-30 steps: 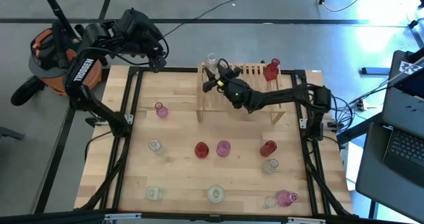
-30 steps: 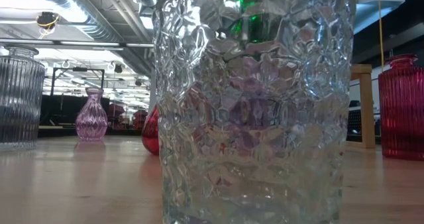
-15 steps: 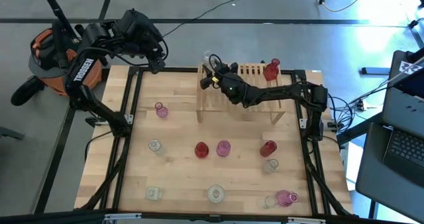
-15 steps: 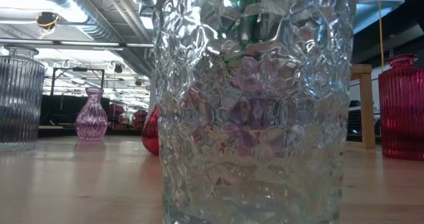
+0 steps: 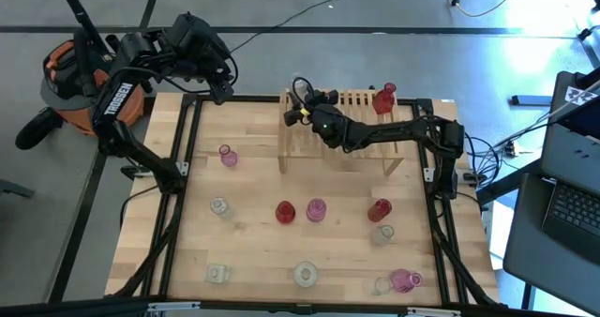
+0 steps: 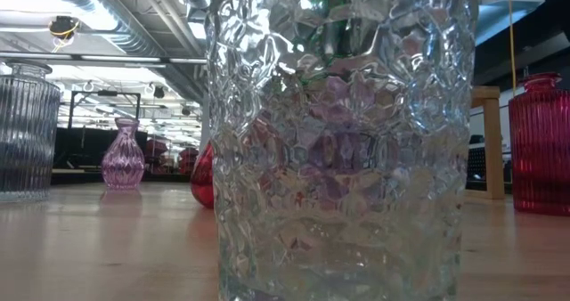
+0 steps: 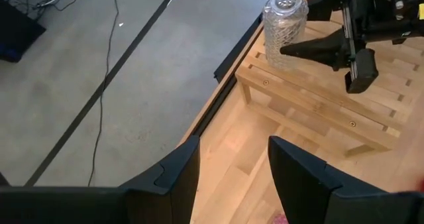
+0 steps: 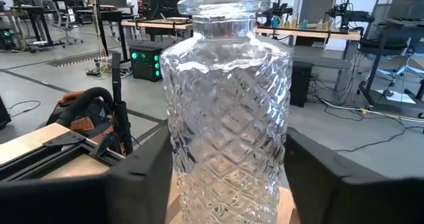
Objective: Sort vases onto shelf
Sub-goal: Put the transparent vase on the shelf
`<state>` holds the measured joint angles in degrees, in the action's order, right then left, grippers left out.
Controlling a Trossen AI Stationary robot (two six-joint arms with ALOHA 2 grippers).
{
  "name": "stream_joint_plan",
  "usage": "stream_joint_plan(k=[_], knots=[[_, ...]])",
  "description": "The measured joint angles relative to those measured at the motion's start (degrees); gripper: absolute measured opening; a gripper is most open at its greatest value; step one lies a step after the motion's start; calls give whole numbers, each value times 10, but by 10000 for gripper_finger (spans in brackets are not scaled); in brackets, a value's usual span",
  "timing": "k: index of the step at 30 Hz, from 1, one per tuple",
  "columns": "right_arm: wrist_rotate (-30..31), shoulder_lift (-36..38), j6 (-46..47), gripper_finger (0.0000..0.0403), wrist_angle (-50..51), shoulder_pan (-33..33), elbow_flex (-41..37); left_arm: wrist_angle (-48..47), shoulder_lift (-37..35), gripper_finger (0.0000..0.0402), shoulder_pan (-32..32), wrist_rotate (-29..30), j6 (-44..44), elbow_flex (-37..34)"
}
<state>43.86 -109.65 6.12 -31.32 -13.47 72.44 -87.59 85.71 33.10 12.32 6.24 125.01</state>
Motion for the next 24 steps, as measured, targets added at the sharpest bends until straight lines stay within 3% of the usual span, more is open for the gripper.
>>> stream_joint_plan(k=[4, 7, 15, 24], knots=[[-4, -1, -4, 304, 7, 0, -1, 0, 0, 171, 0, 0, 0, 0], [-4, -1, -4, 321, 4, 0, -1, 0, 0, 171, 0, 0, 0, 0], [-5, 2, -12, 307, -1, 0, -1, 0, 0, 171, 0, 0, -1, 0], [-9, 17, -109, 294, -25, 0, 29, -4, 0, 171, 0, -15, -6, 0]])
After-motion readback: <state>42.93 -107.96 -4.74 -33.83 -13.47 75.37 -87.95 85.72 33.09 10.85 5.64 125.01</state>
